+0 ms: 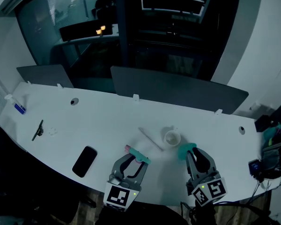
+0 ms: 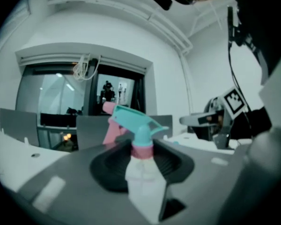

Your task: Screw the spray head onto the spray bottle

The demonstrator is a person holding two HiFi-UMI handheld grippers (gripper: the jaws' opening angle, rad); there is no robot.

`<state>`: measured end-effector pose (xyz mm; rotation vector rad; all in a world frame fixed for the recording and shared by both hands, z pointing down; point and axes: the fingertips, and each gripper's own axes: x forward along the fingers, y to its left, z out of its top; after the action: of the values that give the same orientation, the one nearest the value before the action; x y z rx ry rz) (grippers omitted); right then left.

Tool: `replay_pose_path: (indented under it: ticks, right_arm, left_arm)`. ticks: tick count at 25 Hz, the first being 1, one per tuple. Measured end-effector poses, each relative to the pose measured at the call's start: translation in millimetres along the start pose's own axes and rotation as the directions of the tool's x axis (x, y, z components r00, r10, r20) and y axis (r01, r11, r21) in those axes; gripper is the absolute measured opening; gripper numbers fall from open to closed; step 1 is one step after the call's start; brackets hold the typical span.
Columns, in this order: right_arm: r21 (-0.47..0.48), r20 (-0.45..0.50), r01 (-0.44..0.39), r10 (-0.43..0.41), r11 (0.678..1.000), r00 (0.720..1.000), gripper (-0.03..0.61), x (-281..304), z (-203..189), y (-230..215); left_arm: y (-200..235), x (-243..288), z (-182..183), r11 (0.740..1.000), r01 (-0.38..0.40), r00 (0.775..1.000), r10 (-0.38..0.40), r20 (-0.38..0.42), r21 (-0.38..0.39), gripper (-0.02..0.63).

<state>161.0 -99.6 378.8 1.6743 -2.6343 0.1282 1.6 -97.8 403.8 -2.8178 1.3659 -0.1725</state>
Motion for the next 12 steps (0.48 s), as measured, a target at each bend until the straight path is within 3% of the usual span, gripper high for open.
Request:
replay_pose_path:
  ticks: [1, 2, 3, 6, 9, 12]
  right_arm:
    - [-0.006, -0.015, 0.045, -0.045, 0.999, 0.999, 0.066, -7.3, -6.5, -16.4]
    - [-0.013, -0.034, 0.076, -0.076, 0.997, 0.997, 0.109, -13.9, -14.7, -30.1]
    - [-0.026, -0.061, 0.092, -0.093, 0.995, 0.994, 0.209, -19.1, -25.6, -41.2]
    - [-0.090, -0.187, 0.101, -0.116, 0.991, 0.975, 0.354, -22.9, -74.7, -60.9]
    - [-0.089, -0.313, 0.085, -0.109, 0.992, 0.943, 0.410, -10.5, -130.7, -66.7]
    - [-0.096, -0.423, 0.074, -0.108, 0.993, 0.900, 0.410, 11.6, -178.0, -71.7]
  left_arm:
    - [1.0, -1.3, 3.4, 1.000, -0.001, 1.000, 0.002, 0.016, -0.026, 0.147]
    - [2.0, -2.4, 6.1, 0.999, -0.004, 1.000, 0.005, 0.029, -0.051, 0.147]
    - [3.0, -3.4, 8.0, 0.998, -0.005, 0.999, 0.008, 0.037, -0.067, 0.147]
    - [6.0, -4.9, 11.1, 0.998, -0.007, 0.999, 0.010, 0.045, -0.070, 0.147]
    - [8.2, -5.9, 14.5, 0.997, -0.005, 0.998, 0.009, 0.054, -0.082, 0.147]
    - [11.4, -8.6, 15.8, 0.997, -0.018, 0.999, 0.022, 0.047, -0.070, 0.146]
